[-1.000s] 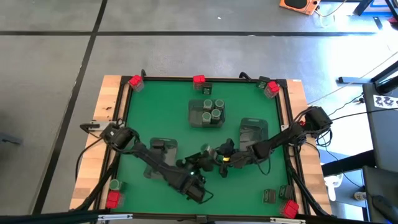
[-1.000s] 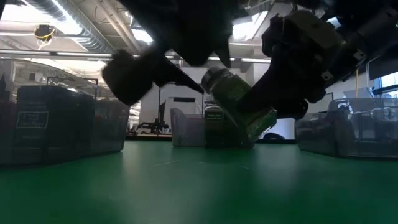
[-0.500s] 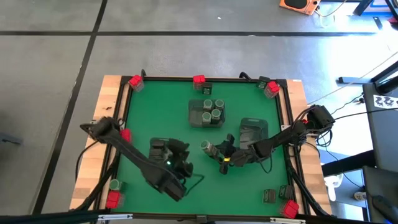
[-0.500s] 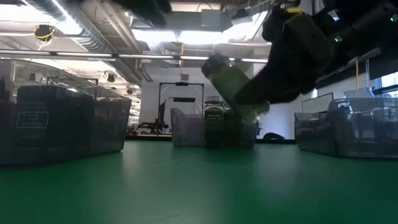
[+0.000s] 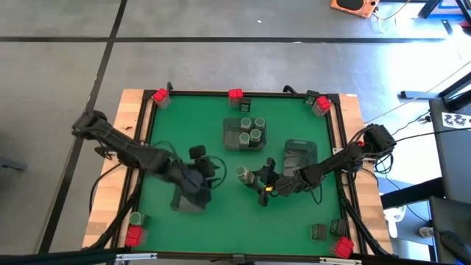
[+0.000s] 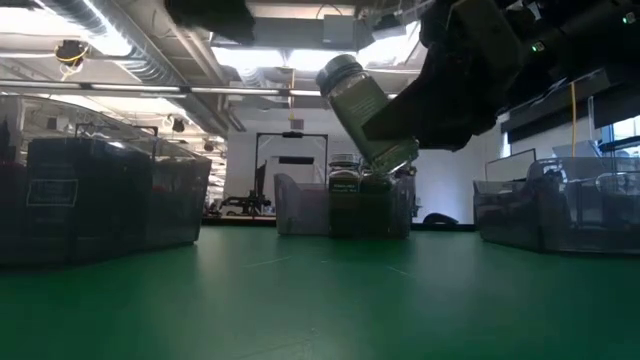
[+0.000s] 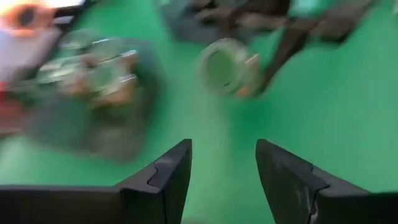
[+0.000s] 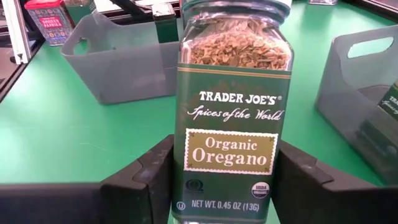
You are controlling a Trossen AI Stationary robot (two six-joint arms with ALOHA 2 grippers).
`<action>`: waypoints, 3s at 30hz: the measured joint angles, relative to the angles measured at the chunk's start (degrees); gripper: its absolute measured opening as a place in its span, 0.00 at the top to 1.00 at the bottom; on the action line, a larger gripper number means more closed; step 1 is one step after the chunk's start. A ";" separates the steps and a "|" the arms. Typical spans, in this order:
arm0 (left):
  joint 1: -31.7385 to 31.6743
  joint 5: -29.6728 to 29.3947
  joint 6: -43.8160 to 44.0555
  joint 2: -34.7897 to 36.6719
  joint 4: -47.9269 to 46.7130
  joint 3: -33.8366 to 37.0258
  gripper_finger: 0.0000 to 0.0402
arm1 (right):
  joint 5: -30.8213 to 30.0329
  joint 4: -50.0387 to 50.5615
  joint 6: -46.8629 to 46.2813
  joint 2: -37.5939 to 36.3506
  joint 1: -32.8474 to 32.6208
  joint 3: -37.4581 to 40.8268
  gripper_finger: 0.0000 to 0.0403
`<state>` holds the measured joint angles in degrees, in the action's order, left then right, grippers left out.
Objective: Sort spices by type
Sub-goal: Put the green seasoning bottle into the top black bin
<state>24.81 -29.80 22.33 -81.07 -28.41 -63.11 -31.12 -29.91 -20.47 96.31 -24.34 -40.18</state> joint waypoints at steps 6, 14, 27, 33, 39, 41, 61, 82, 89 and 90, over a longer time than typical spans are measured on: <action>-3.00 5.74 -1.05 1.79 20.01 7.39 0.54 | 1.14 -0.09 0.00 0.00 0.00 0.00 0.50; -5.35 6.68 -1.50 -0.95 27.43 7.45 0.32 | 1.36 -1.19 0.57 0.00 0.00 -0.02 0.50; -7.46 10.58 -5.60 -8.70 35.23 7.43 0.20 | 3.95 -4.44 2.59 0.00 0.00 -0.04 0.50; -8.04 13.42 -5.95 -11.09 37.09 7.43 0.20 | 5.70 -6.54 3.17 0.00 -0.02 -0.04 0.50; -8.01 13.37 -6.82 -11.42 39.53 7.43 0.27 | 6.35 -6.52 3.21 0.00 -0.02 -0.04 0.50; -8.05 13.38 -7.58 -11.40 41.10 7.43 0.32 | 6.37 -6.68 3.22 0.00 -0.03 -0.04 0.50; -9.58 14.47 -7.95 -12.64 40.70 7.44 0.49 | 4.63 -7.98 2.85 -0.04 0.07 -0.06 0.36; -11.62 2.01 -9.38 1.41 26.18 7.45 0.50 | 5.76 11.89 1.22 -7.70 0.00 -0.07 0.15; -17.62 -2.67 -6.25 1.46 23.83 7.47 0.50 | 4.60 11.77 1.22 -5.45 0.00 -0.07 0.15; -18.60 -2.68 -5.56 1.44 23.87 7.60 0.50 | 4.60 11.59 1.22 -5.07 0.00 -0.07 0.15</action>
<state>6.21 -32.47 16.77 -79.64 -4.54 -55.51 -26.52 -18.32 -19.25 91.25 -24.34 -40.25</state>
